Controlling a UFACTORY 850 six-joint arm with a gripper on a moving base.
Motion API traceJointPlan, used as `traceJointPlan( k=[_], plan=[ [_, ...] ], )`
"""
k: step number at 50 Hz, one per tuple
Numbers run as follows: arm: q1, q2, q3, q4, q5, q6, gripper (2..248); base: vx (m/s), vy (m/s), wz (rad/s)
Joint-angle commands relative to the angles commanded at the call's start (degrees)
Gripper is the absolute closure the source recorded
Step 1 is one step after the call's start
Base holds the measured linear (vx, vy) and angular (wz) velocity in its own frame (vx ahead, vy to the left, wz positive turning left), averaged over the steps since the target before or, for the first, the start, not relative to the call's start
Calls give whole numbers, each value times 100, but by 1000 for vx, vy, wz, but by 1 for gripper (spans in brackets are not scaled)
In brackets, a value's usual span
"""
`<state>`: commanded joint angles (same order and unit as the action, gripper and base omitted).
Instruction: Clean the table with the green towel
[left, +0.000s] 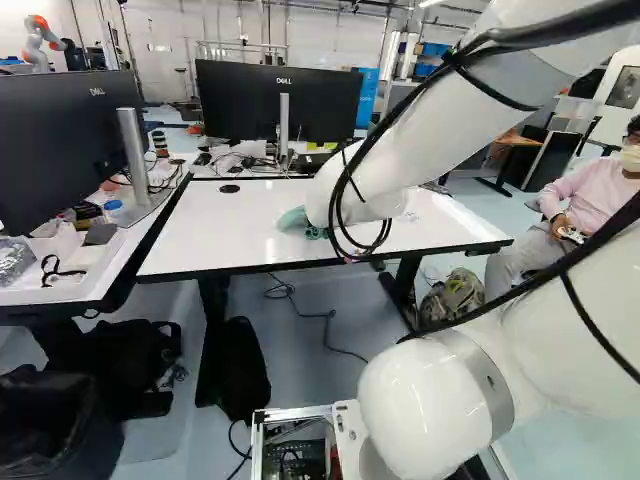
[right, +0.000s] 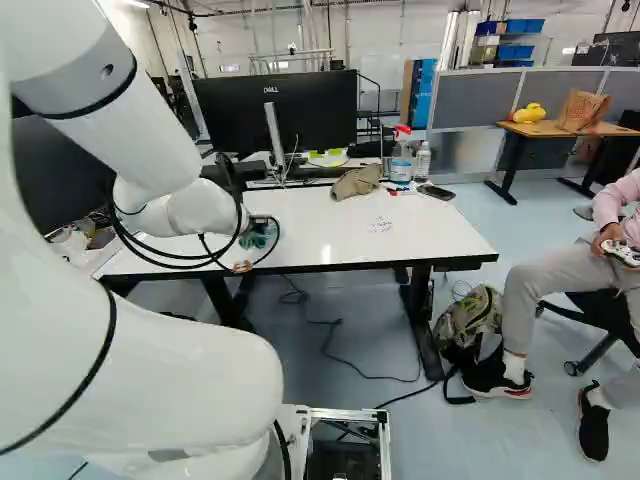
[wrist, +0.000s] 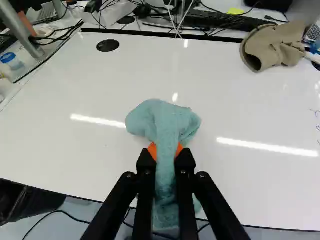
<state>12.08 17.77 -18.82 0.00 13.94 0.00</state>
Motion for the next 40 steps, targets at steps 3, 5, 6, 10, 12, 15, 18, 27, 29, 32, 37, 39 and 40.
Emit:
traceJointPlan(
  k=[3,5,6,10,12,15,18,27,29,32,37,39,40],
  plan=[
    [-72,25,20,0,0,0,200,0,0,0],
    [-120,40,33,0,0,0,200,0,0,0],
    [-144,48,40,0,0,0,200,0,0,0],
    [-240,76,63,0,0,0,200,0,0,0],
    [-260,82,68,0,0,0,200,0,0,0],
    [-260,82,68,0,0,0,200,0,0,0],
    [-260,82,68,0,0,0,200,0,0,0],
    [-260,77,64,0,0,0,200,0,0,0],
    [-259,62,43,0,0,0,200,0,0,0],
    [-252,23,-14,0,0,0,200,0,0,0],
    [-224,-64,-147,0,0,0,200,0,0,0],
    [-208,-101,-205,0,0,0,200,0,0,0],
    [-198,-118,-233,0,0,0,200,0,0,0]
  ],
)
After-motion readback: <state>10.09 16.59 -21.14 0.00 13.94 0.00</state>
